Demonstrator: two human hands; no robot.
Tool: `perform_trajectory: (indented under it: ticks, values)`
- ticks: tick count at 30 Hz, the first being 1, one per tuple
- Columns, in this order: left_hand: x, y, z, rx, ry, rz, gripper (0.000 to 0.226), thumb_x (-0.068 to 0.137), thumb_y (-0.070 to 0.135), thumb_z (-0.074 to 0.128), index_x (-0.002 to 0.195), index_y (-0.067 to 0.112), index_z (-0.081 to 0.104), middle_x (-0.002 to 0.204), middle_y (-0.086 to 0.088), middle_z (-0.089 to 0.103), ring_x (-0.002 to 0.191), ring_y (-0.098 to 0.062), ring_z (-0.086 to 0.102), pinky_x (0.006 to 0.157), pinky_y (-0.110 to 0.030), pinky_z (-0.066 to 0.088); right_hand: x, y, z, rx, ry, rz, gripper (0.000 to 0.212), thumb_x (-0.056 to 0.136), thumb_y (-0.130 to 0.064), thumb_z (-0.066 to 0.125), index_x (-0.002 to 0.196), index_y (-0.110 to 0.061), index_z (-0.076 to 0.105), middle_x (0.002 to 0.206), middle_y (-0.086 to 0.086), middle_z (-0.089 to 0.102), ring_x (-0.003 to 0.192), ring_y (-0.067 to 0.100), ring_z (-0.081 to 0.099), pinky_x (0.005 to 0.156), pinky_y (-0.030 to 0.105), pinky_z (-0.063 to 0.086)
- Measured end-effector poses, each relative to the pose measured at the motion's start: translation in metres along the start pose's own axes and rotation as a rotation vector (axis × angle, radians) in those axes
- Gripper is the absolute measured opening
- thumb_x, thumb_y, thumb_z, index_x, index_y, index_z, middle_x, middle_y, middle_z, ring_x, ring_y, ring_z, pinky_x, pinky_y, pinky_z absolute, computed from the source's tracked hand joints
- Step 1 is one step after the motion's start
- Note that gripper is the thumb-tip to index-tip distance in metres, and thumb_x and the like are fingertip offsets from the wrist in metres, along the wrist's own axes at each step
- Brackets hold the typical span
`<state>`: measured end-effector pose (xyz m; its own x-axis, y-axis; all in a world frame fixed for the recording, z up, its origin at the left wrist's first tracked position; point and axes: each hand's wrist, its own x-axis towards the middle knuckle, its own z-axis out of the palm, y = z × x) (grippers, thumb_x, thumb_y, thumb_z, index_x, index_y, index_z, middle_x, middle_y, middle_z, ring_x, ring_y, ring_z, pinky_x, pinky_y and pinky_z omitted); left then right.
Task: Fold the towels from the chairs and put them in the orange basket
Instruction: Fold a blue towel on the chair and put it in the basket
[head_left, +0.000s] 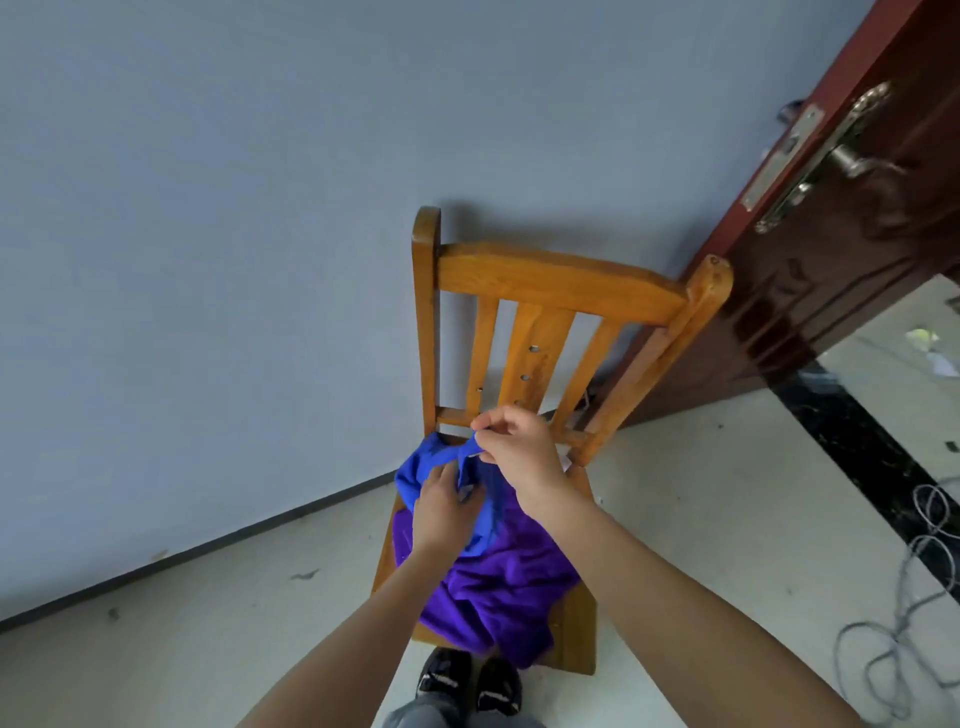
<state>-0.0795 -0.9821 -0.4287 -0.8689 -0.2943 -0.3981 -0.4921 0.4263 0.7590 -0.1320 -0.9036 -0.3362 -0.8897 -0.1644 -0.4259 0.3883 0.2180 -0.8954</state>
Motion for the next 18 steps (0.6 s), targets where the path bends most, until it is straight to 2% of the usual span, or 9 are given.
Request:
perform_trajectory:
  ticks: [1, 3, 5, 8, 10, 14, 18]
  values:
    - [-0.002, 0.006, -0.008, -0.057, 0.044, 0.002, 0.016, 0.088, 0.009, 0.051, 0.076, 0.017, 0.046, 0.072, 0.001, 0.048, 0.076, -0.023, 0.048, 0.060, -0.026, 0.036, -0.003, -0.016, -0.004, 0.005, 0.013, -0.034, 0.032, 0.085, 0.008, 0.048, 0.068, -0.017, 0.056, 0.072, -0.004, 0.056, 0.068, 0.008, 0.053, 0.064, 0.019, 0.047]
    - [-0.010, 0.022, -0.034, -0.093, 0.108, 0.038, 0.022, 0.086, 0.004, 0.048, 0.072, 0.021, 0.045, 0.063, 0.004, 0.046, 0.067, -0.023, 0.043, 0.055, -0.027, 0.031, -0.013, -0.049, -0.015, 0.031, 0.053, -0.111, 0.031, 0.086, 0.007, 0.048, 0.068, -0.017, 0.056, 0.073, -0.003, 0.056, 0.069, 0.008, 0.054, 0.061, 0.015, 0.048]
    - [-0.011, 0.033, -0.054, -0.054, 0.154, 0.057, 0.022, 0.084, 0.004, 0.048, 0.072, 0.021, 0.049, 0.061, 0.005, 0.048, 0.066, -0.024, 0.043, 0.055, -0.031, 0.030, -0.015, -0.076, -0.025, 0.053, 0.087, -0.165, 0.031, 0.087, 0.006, 0.049, 0.068, -0.017, 0.055, 0.075, -0.002, 0.056, 0.071, 0.009, 0.054, 0.061, 0.016, 0.047]
    - [-0.017, 0.050, -0.082, -0.044, 0.184, 0.116, 0.022, 0.082, 0.002, 0.051, 0.070, 0.020, 0.051, 0.058, 0.007, 0.048, 0.060, -0.019, 0.043, 0.053, -0.026, 0.032, -0.025, -0.117, -0.039, 0.092, 0.141, -0.263, 0.031, 0.087, 0.005, 0.049, 0.068, -0.018, 0.055, 0.076, -0.001, 0.055, 0.072, 0.010, 0.054, 0.061, 0.019, 0.045]
    - [-0.018, 0.061, -0.099, -0.012, 0.228, 0.166, 0.032, 0.080, 0.001, 0.052, 0.060, 0.024, 0.044, 0.054, 0.005, 0.043, 0.056, -0.017, 0.038, 0.051, -0.023, 0.030, -0.029, -0.145, -0.047, 0.138, 0.180, -0.331, 0.031, 0.087, 0.006, 0.048, 0.068, -0.017, 0.056, 0.075, 0.000, 0.055, 0.071, 0.012, 0.054, 0.060, 0.020, 0.045]
    - [-0.022, 0.080, -0.128, -0.029, 0.291, 0.219, 0.036, 0.079, 0.001, 0.055, 0.055, 0.021, 0.037, 0.052, 0.002, 0.038, 0.056, -0.020, 0.033, 0.050, -0.026, 0.027, -0.045, -0.194, -0.070, 0.247, 0.254, -0.454, 0.030, 0.086, 0.008, 0.048, 0.069, -0.015, 0.056, 0.072, 0.000, 0.054, 0.068, 0.011, 0.053, 0.060, 0.020, 0.048]
    - [-0.029, 0.104, -0.157, -0.022, 0.315, 0.329, 0.023, 0.082, 0.003, 0.056, 0.065, 0.018, 0.051, 0.057, 0.003, 0.047, 0.055, -0.014, 0.040, 0.052, -0.021, 0.032, -0.053, -0.216, -0.103, 0.348, 0.320, -0.490, 0.029, 0.086, 0.007, 0.050, 0.069, -0.016, 0.056, 0.076, 0.000, 0.055, 0.067, 0.013, 0.055, 0.061, 0.021, 0.048]
